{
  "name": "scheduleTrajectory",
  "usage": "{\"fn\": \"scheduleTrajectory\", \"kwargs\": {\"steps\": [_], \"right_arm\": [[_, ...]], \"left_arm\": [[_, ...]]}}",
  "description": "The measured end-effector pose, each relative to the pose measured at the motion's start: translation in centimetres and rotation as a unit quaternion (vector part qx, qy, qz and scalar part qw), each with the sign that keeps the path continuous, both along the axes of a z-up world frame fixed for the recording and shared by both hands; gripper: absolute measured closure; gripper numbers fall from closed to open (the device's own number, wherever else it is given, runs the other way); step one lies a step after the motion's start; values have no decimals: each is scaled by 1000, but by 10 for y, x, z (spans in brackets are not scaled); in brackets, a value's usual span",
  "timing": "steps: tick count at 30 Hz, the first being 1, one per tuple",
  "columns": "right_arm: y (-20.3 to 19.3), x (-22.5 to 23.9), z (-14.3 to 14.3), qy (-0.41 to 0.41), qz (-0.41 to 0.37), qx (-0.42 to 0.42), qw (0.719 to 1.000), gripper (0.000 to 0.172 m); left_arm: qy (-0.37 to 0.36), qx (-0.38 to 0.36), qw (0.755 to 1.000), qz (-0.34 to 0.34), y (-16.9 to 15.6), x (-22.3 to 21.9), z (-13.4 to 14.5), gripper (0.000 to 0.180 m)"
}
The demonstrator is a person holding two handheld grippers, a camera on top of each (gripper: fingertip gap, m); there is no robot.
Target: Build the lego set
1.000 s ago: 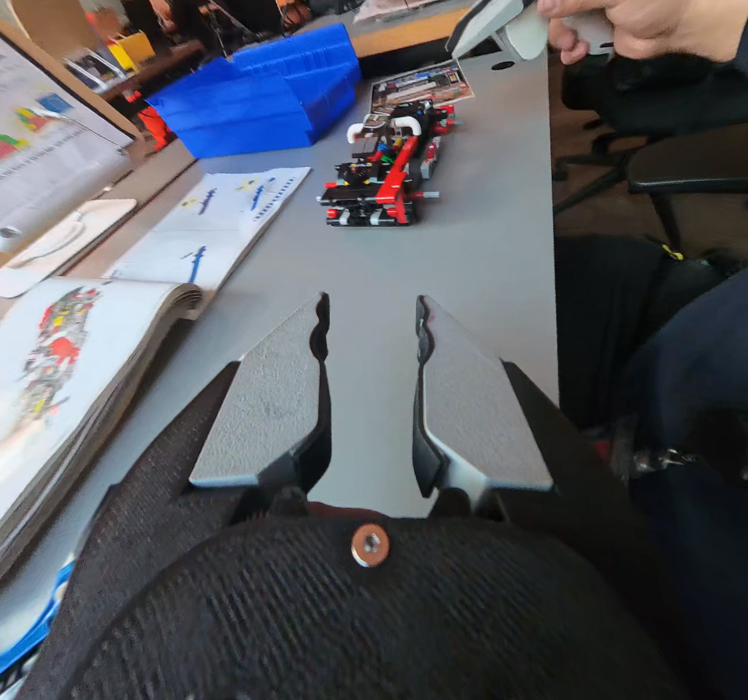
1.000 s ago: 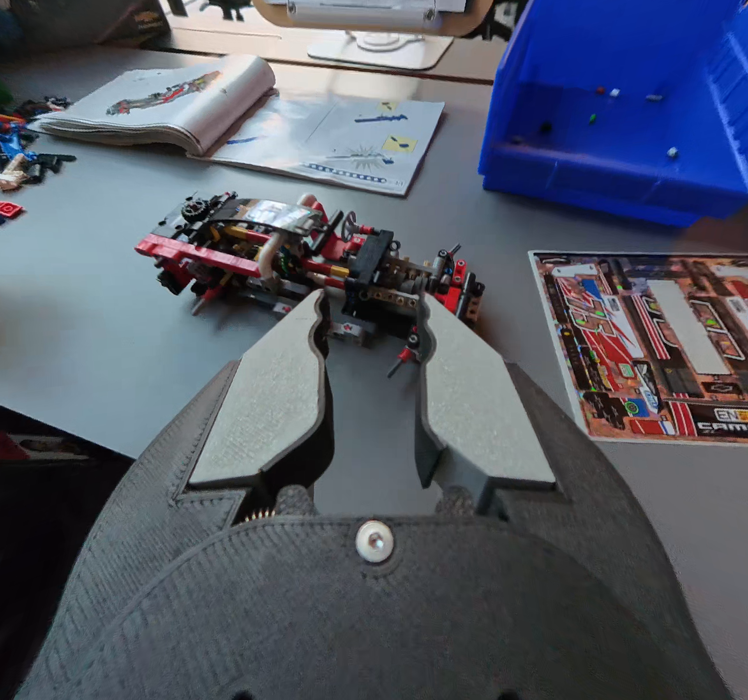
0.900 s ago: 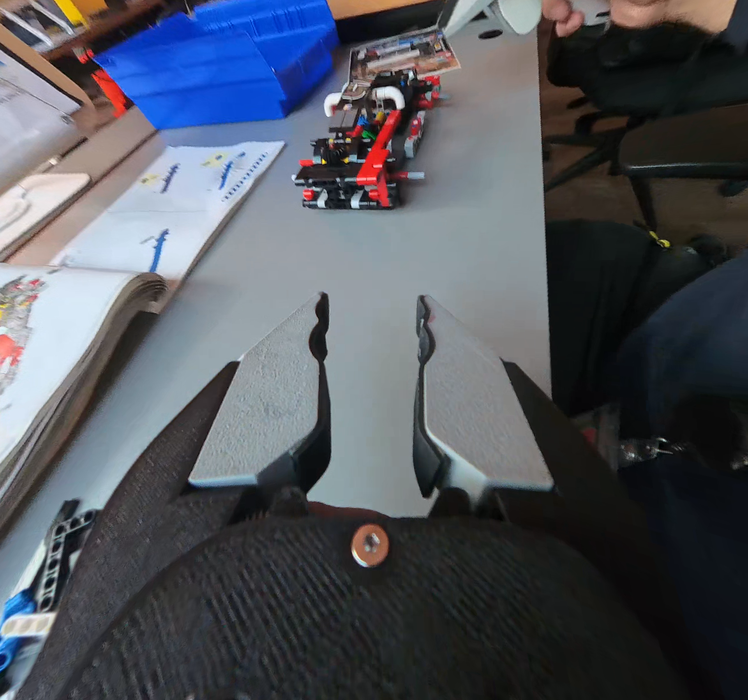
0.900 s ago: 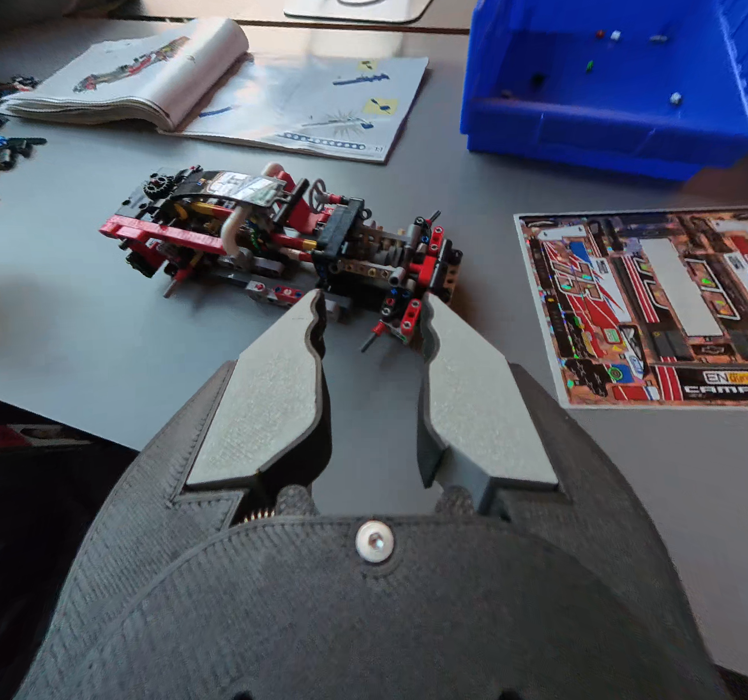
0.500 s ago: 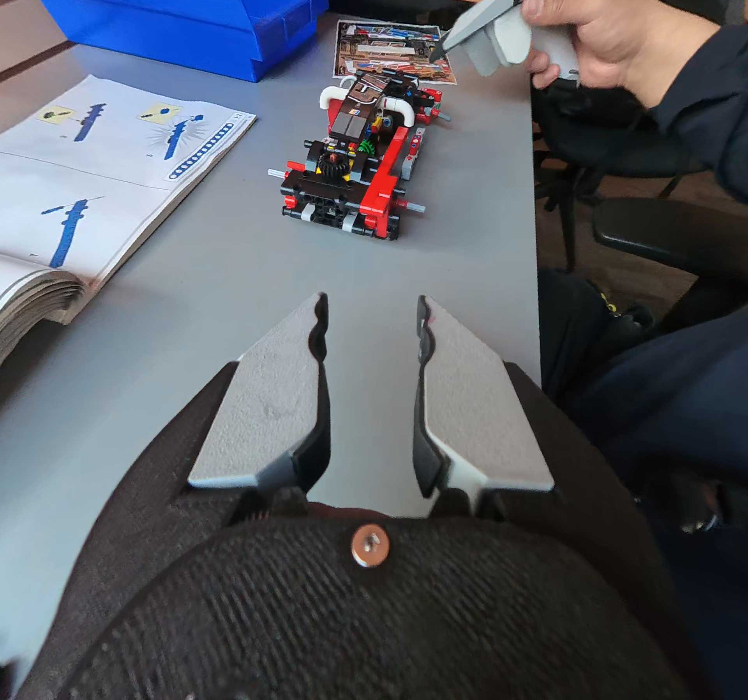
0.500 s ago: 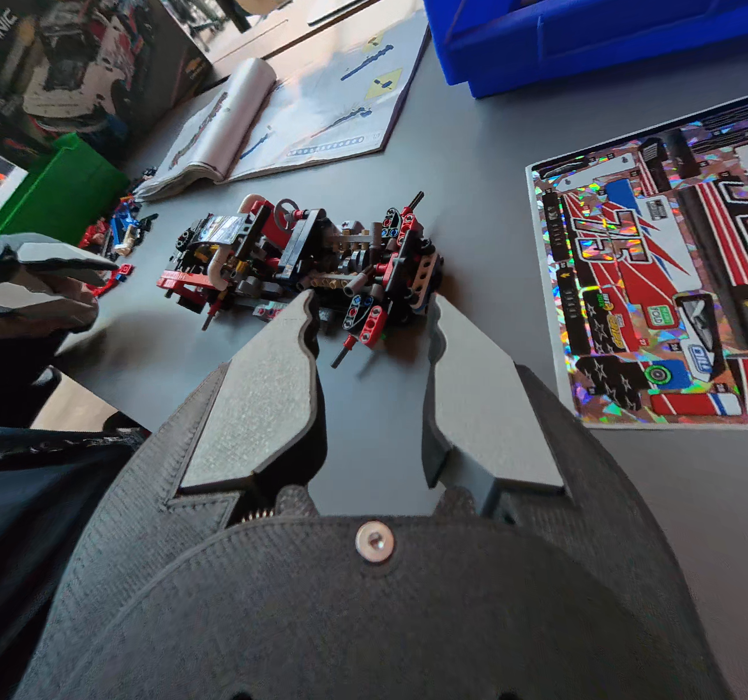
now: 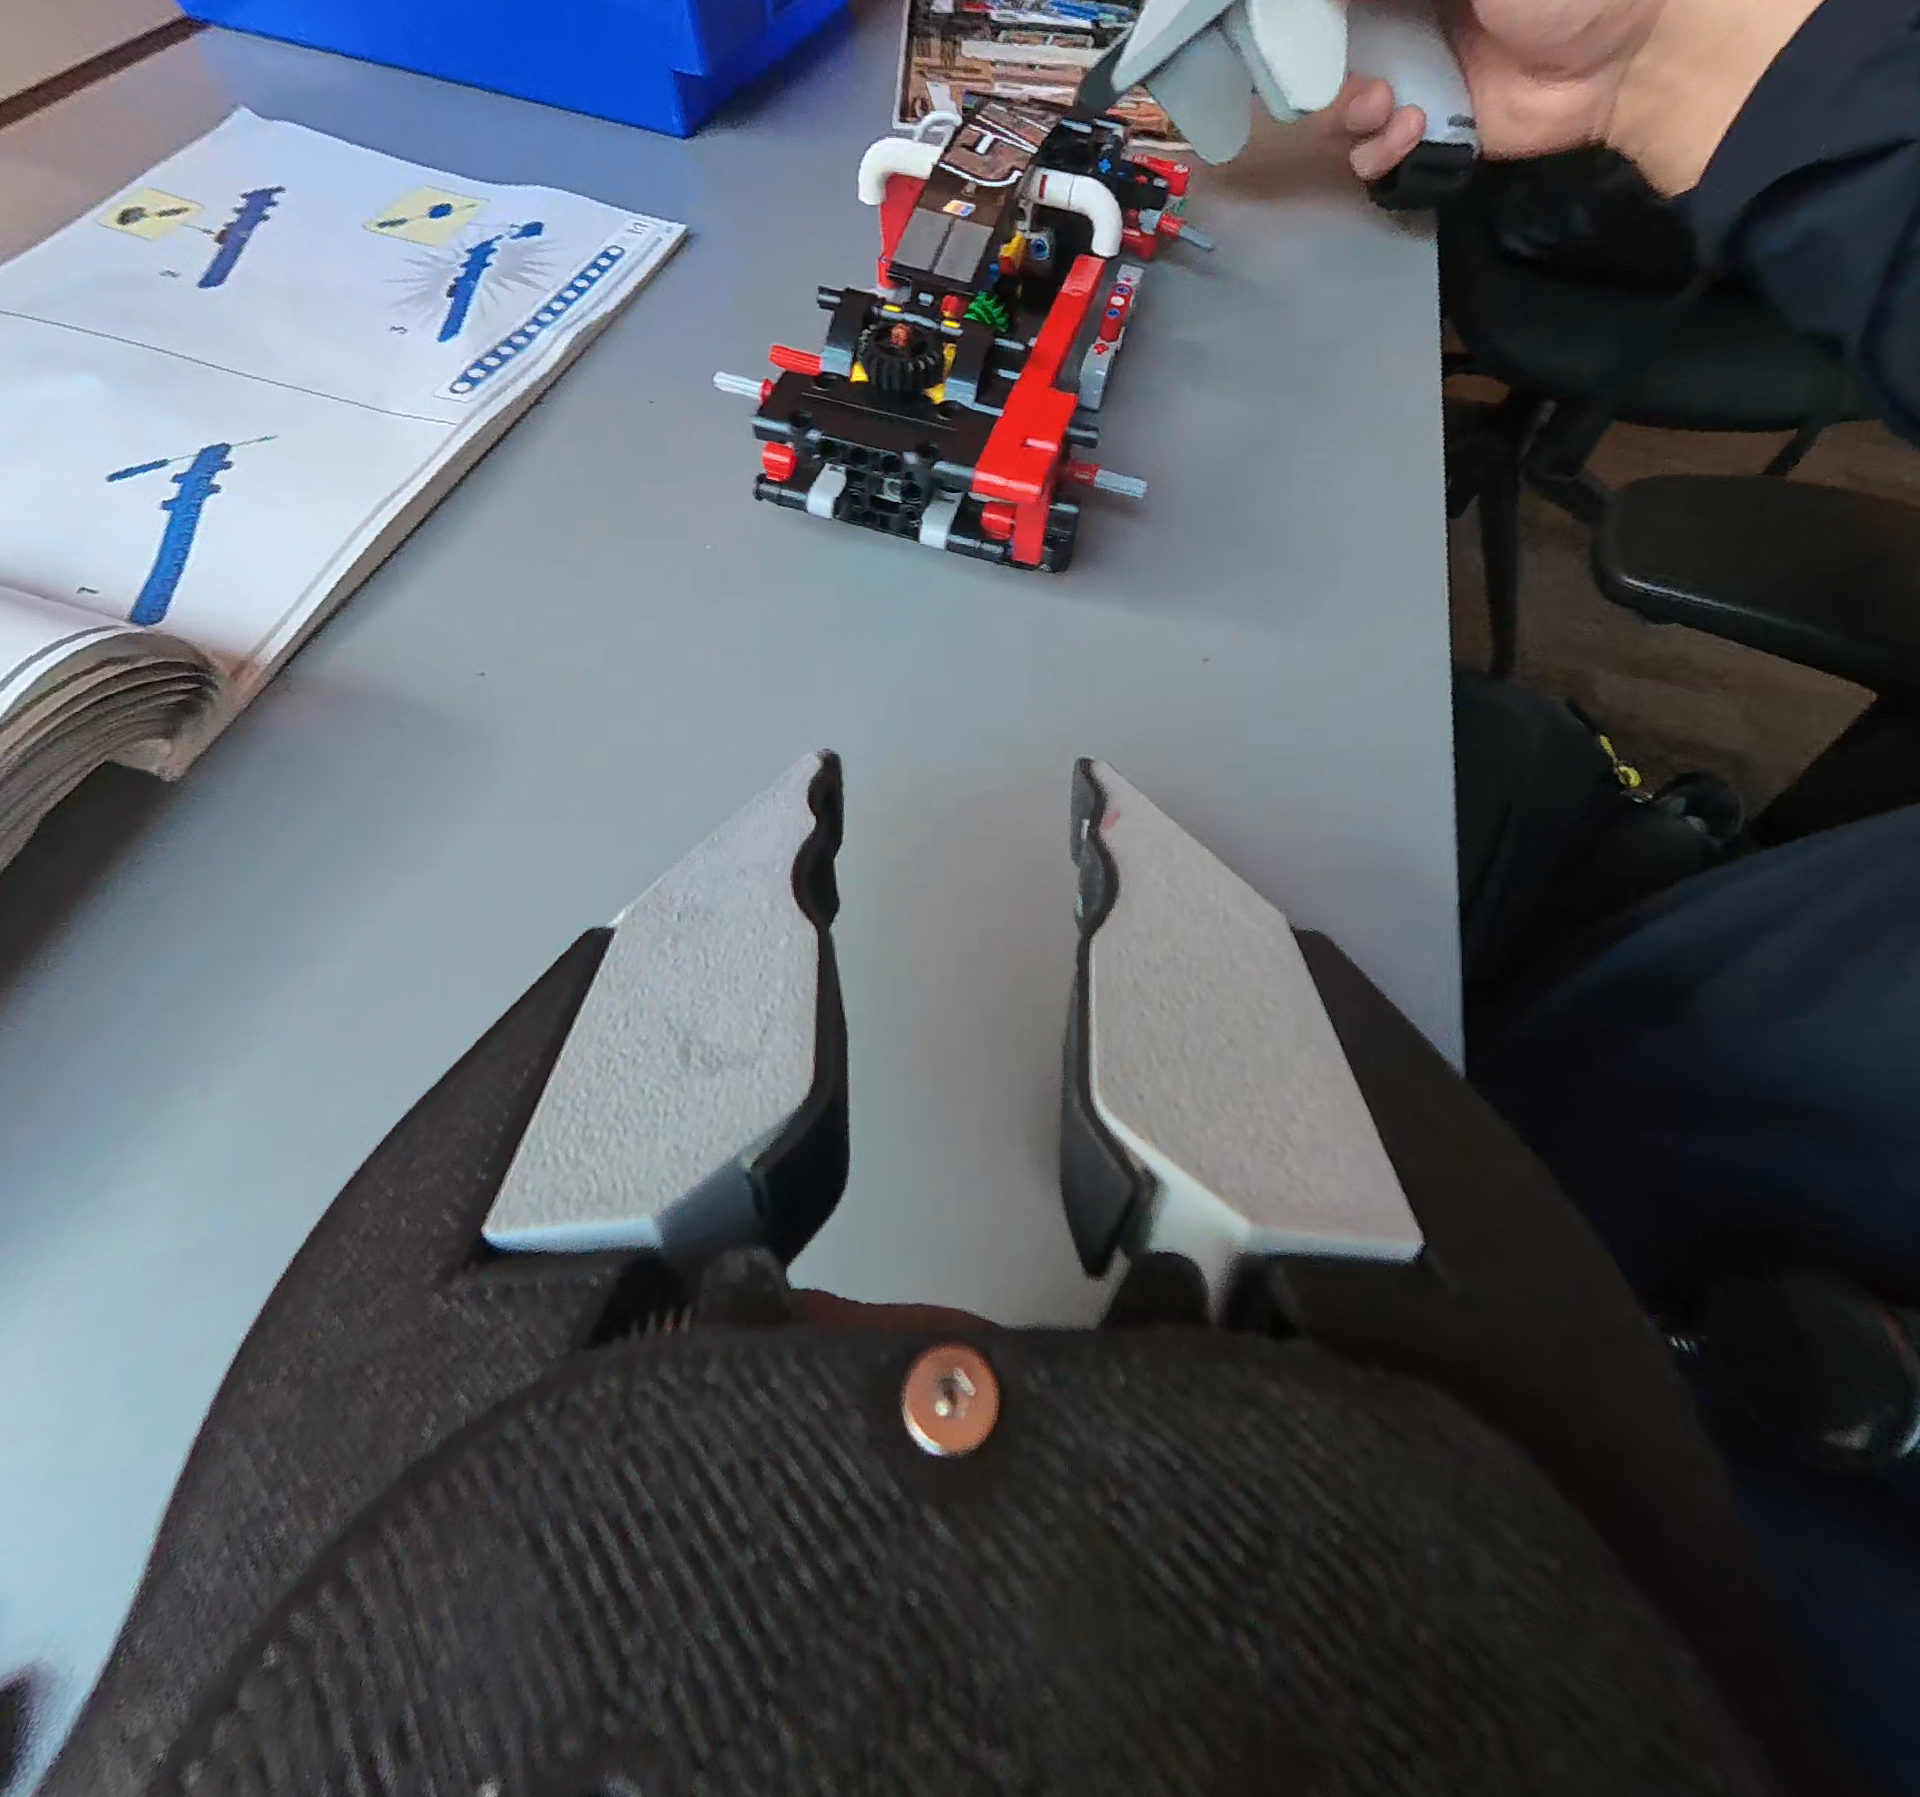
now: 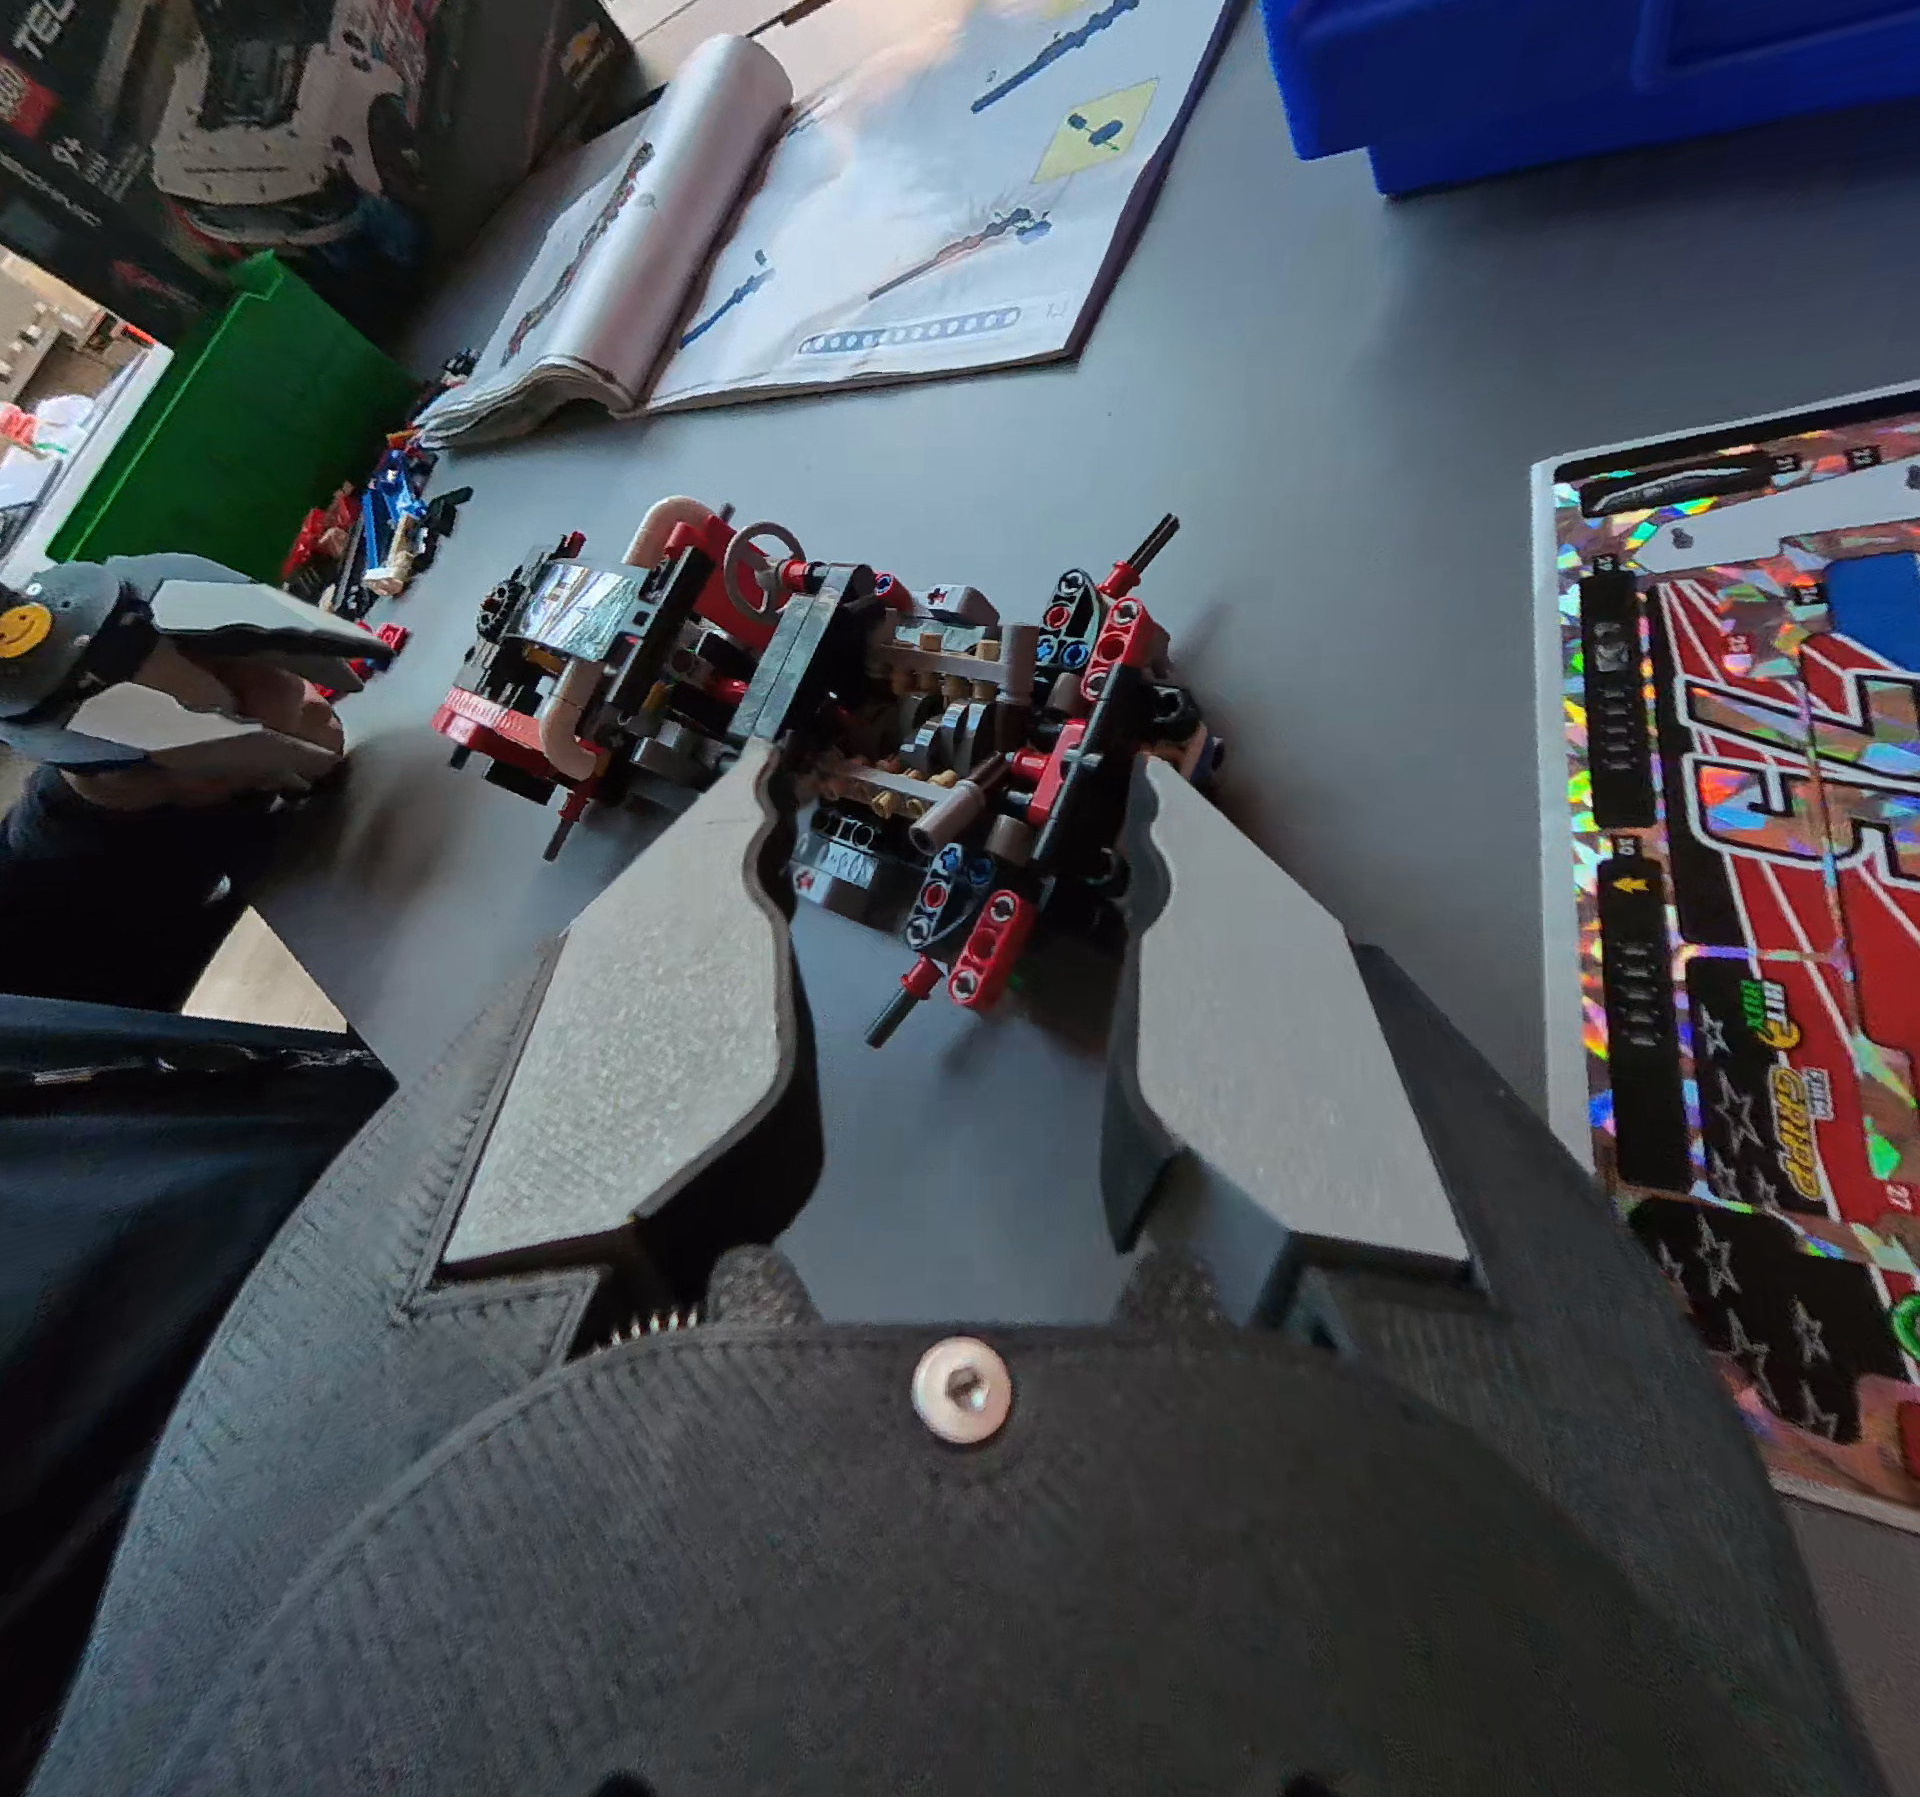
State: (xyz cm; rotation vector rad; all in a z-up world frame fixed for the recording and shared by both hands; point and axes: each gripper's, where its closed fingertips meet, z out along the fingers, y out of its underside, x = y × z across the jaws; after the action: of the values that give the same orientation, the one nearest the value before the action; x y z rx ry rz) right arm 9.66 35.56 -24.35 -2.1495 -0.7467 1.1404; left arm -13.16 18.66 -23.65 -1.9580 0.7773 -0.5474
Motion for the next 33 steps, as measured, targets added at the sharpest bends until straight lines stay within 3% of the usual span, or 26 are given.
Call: {"fn": "scheduleTrajectory", "kwargs": {"steps": [3,11,16,21,24,29,33], "right_arm": [[-7,-4,2,-3,16,11,1000,103],[-68,-29,3,8,126,13,992,109],[-116,-40,11,50,216,22,975,122],[-110,-24,20,68,165,53,983,124],[-109,-21,27,104,142,67,982,124],[-115,-19,23,106,136,89,981,125],[-123,-13,20,104,134,102,980,126]], "left_arm": [[-4,-2,1000,10,2,-6,1,139],[26,5,999,43,8,-26,-1,138],[41,39,997,50,13,-28,21,133],[90,61,993,-40,19,26,55,108],[165,70,973,-142,25,78,55,103],[309,36,912,-267,43,141,25,103],[383,-18,877,-289,69,149,0,110]]}}
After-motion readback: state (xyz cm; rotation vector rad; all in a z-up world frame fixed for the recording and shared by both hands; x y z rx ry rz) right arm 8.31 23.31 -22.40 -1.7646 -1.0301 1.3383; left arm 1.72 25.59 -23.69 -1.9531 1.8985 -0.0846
